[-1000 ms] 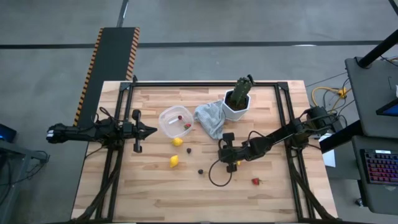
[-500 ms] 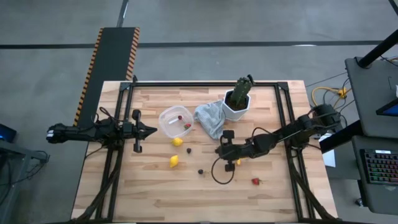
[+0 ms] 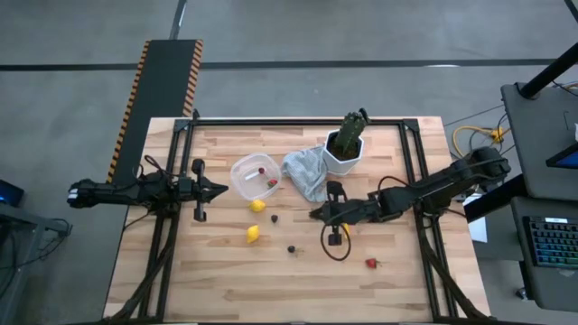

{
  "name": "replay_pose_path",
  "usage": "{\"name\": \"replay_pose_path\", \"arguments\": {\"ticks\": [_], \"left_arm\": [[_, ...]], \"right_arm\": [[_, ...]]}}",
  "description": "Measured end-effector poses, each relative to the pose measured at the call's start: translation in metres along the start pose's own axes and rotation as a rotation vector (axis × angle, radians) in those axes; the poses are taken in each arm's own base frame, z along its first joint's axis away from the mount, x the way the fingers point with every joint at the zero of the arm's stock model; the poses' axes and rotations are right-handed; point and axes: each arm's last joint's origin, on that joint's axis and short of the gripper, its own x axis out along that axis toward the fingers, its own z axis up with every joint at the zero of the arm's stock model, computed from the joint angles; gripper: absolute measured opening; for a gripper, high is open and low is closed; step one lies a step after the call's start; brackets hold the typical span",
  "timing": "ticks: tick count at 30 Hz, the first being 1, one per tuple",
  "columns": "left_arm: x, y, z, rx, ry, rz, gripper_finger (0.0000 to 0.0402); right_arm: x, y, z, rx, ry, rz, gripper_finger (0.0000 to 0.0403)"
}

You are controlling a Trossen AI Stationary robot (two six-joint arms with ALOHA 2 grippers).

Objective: Pick and placing Produce into tupperware
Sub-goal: Put the top red strawberry into the transparent container

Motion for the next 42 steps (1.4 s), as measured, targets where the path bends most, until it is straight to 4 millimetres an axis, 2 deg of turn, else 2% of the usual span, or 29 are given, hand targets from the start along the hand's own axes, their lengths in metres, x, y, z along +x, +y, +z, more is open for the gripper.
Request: {"name": "replay_pose_path", "arguments": {"ticks": [8, 18, 26, 29, 36, 42], "left_arm": [[0.0, 0.0, 0.0, 0.0, 0.0, -0.001, 0.0], [0.0, 0.0, 0.0, 0.0, 0.0, 0.0, 0.0], [0.0, 0.0, 0.0, 0.0, 0.001, -0.001, 0.0], [0.0, 0.0, 0.0, 0.0, 0.001, -0.001, 0.0], [0.0, 0.0, 0.0, 0.0, 0.001, -0.001, 0.0], [0.0, 0.0, 0.0, 0.001, 0.003, -0.001, 0.0]], "right_arm": [[0.009, 0.001, 0.002, -0.03, -0.048, -0.011, 0.0008], [0.036, -0.021, 0.023, -0.08, -0.116, -0.088, 0.0008], [0.079, -0.039, 0.057, -0.172, -0.152, -0.038, 0.0008], [0.101, -0.049, 0.063, -0.194, -0.147, -0.046, 0.0008], [0.146, -0.074, 0.061, -0.203, -0.11, -0.029, 0.0008], [0.175, -0.1, 0.055, -0.196, -0.063, -0.061, 0.0008]]}}
